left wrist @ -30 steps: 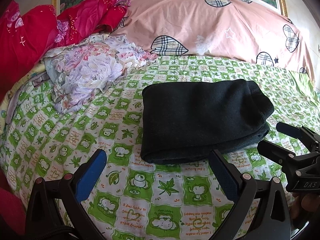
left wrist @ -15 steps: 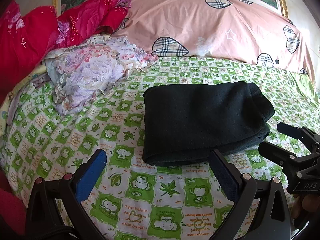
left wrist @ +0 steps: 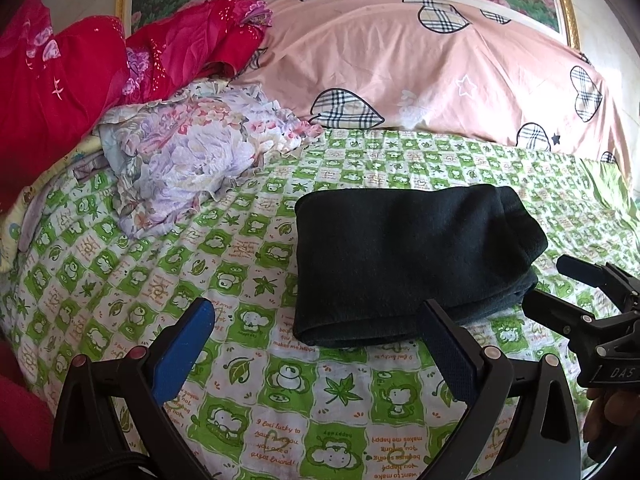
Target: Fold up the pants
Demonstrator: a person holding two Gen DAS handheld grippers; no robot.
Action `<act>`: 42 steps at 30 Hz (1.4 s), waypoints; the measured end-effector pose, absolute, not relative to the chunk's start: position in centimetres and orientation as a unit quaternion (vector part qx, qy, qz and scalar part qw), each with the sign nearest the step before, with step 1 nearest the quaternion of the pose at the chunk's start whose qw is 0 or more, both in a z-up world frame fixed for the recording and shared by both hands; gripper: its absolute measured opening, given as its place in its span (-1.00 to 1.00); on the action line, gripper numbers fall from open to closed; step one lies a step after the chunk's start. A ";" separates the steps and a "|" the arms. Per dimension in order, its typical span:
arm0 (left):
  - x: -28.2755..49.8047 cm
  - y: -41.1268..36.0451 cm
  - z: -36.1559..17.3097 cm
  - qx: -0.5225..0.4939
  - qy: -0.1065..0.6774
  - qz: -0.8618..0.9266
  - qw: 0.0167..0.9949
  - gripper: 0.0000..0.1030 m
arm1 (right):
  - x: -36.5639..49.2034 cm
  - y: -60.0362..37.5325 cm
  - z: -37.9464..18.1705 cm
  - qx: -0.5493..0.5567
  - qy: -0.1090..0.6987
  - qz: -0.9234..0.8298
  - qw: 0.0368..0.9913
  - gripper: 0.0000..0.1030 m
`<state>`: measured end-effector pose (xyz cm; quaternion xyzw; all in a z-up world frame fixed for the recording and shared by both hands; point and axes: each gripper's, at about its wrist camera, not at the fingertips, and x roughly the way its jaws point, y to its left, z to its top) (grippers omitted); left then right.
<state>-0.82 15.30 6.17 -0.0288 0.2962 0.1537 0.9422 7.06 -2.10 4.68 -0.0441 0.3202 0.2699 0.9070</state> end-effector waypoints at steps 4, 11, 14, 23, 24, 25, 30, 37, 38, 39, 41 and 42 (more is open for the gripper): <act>-0.6 15.3 6.3 -0.025 0.299 0.155 0.941 0.96 | 7.0 -2.1 4.8 -0.045 0.317 0.270 0.908 0.94; 0.1 15.2 6.1 -0.017 0.312 0.161 0.936 0.95 | 7.1 -2.1 4.9 -0.047 0.320 0.269 0.907 0.94; 0.5 15.2 5.8 -0.013 0.321 0.163 0.933 0.94 | 7.3 -2.1 4.9 -0.048 0.323 0.270 0.906 0.94; 1.4 15.5 5.6 -0.016 0.333 0.162 0.929 0.91 | 8.1 -2.0 4.9 -0.052 0.327 0.273 0.903 0.94; 1.5 15.5 5.6 -0.016 0.334 0.162 0.929 0.91 | 8.1 -1.9 5.0 -0.052 0.327 0.273 0.903 0.95; 1.6 15.5 5.6 -0.016 0.335 0.162 0.928 0.91 | 8.2 -1.9 5.0 -0.052 0.328 0.273 0.903 0.95; 2.1 15.5 5.6 -0.018 0.341 0.156 0.927 0.91 | 8.3 -1.8 5.0 -0.053 0.329 0.274 0.902 0.95; 2.6 15.4 5.9 -0.014 0.344 0.153 0.926 0.91 | 8.7 -2.0 5.0 -0.048 0.330 0.272 0.903 0.95; 2.7 15.5 5.9 -0.017 0.345 0.151 0.926 0.91 | 8.9 -2.0 5.0 -0.046 0.332 0.271 0.902 0.95; 2.8 15.5 5.9 -0.018 0.346 0.151 0.926 0.91 | 9.0 -2.1 5.0 -0.045 0.334 0.269 0.902 0.95; 2.9 15.3 5.9 -0.017 0.350 0.150 0.925 0.91 | 9.2 -2.3 5.0 -0.041 0.336 0.268 0.902 0.95; 3.0 15.2 5.9 -0.016 0.350 0.150 0.924 0.91 | 9.2 -2.3 5.0 -0.039 0.337 0.267 0.902 0.95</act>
